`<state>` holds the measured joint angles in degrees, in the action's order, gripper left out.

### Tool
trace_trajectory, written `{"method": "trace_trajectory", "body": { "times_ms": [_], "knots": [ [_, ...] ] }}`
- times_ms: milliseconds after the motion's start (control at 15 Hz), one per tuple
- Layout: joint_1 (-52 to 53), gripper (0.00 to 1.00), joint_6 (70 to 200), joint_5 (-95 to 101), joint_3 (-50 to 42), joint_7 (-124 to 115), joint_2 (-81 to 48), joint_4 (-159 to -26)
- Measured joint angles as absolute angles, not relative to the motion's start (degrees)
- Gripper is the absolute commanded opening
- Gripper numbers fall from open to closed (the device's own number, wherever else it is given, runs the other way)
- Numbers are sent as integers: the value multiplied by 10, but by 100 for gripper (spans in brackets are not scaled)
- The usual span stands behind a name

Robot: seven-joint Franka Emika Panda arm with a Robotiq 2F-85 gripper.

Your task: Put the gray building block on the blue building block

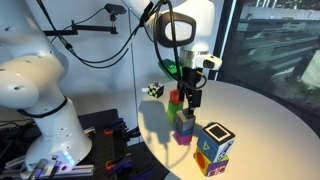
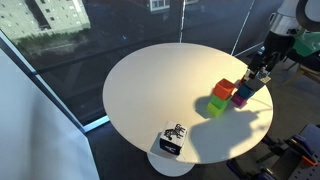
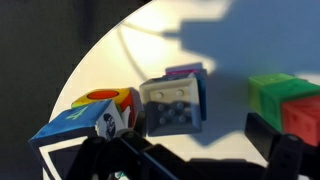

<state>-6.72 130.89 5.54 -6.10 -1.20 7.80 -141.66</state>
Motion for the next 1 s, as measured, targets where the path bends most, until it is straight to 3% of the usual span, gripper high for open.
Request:
{"method": "trace_trajectory", "body": {
  "times_ms": [1000],
  "knots": [
    [-45,100,1076,13,-39,-25,161,-1330]
  ]
}}
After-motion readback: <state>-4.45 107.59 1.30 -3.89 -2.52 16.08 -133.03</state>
